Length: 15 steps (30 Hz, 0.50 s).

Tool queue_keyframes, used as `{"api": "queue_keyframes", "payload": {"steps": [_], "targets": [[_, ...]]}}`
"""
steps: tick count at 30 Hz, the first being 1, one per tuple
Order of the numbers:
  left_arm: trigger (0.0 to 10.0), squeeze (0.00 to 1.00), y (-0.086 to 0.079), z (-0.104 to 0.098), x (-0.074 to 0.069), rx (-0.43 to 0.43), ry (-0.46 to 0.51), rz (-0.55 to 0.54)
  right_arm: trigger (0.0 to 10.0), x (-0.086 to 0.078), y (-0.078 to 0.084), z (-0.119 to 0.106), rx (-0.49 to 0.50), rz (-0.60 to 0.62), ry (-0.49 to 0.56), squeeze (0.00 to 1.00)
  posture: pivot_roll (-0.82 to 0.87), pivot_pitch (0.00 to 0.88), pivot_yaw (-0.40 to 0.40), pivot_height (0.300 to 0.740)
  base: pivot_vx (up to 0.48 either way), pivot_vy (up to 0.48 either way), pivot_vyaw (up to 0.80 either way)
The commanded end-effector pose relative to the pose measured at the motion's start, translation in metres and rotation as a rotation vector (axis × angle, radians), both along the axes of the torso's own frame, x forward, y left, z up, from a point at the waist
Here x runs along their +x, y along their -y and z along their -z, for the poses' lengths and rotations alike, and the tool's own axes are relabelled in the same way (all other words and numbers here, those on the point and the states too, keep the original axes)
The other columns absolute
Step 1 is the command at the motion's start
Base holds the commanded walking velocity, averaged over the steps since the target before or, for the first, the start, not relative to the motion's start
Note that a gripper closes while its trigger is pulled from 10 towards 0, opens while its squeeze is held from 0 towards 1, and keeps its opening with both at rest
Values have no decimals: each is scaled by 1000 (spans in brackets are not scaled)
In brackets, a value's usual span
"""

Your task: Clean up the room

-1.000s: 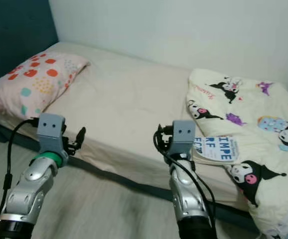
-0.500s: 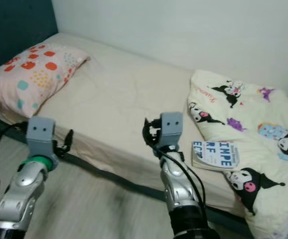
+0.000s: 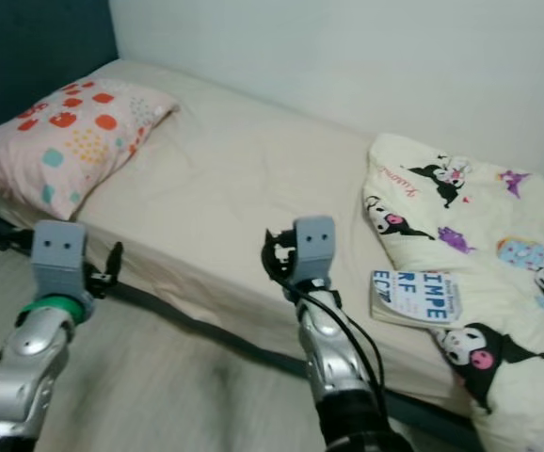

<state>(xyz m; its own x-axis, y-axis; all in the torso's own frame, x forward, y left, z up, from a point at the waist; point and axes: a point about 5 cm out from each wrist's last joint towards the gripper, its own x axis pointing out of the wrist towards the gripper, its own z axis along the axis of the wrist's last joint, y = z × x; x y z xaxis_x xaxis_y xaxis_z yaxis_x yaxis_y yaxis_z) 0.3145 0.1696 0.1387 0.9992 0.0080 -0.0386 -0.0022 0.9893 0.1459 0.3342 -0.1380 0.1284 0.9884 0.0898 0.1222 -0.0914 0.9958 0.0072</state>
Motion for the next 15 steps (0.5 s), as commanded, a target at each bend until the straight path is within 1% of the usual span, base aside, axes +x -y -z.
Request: {"api": "queue_keyframes", "payload": {"steps": [1, 2, 7, 8, 11, 14, 15], "targets": [[10000, 0, 10, 8, 2, 3, -28, 47, 10000, -5, 18, 6, -4, 72, -22, 0, -19, 63, 45, 740, 0, 0, 0], [10000, 0, 13, 8, 3, 1, -29, 59, 10000, -8, 23, 8, -11, 87, -24, 0, -32, 57, 52, 740, 0, 0, 0], [10000, 0, 13, 14, 5, -6, -43, 71, 10000, -11, 30, 7, -30, 110, -14, 0, -63, 53, 76, 740, 0, 0, 0], [10000, 0, 14, 16, 6, -1, -46, 89, 10000, -12, 33, 5, -31, 129, -2, 0, -73, 56, 87, 740, 0, 0, 0], [10000, 0, 18, 13, 8, 6, -34, 102, 10000, -14, 36, 7, -32, 142, -1, 0, -63, 62, 79, 740, 0, 0, 0], [10000, 0, 19, 11, 9, 13, -20, 104, 10000, -15, 36, 9, -30, 145, -9, 0, -63, 57, 76, 740, 0, 0, 0], [10000, 0, 18, 10, 11, 6, -13, 95, 10000, -16, 33, 10, -29, 136, -13, 0, -69, 55, 70, 740, 0, 0, 0]]}}
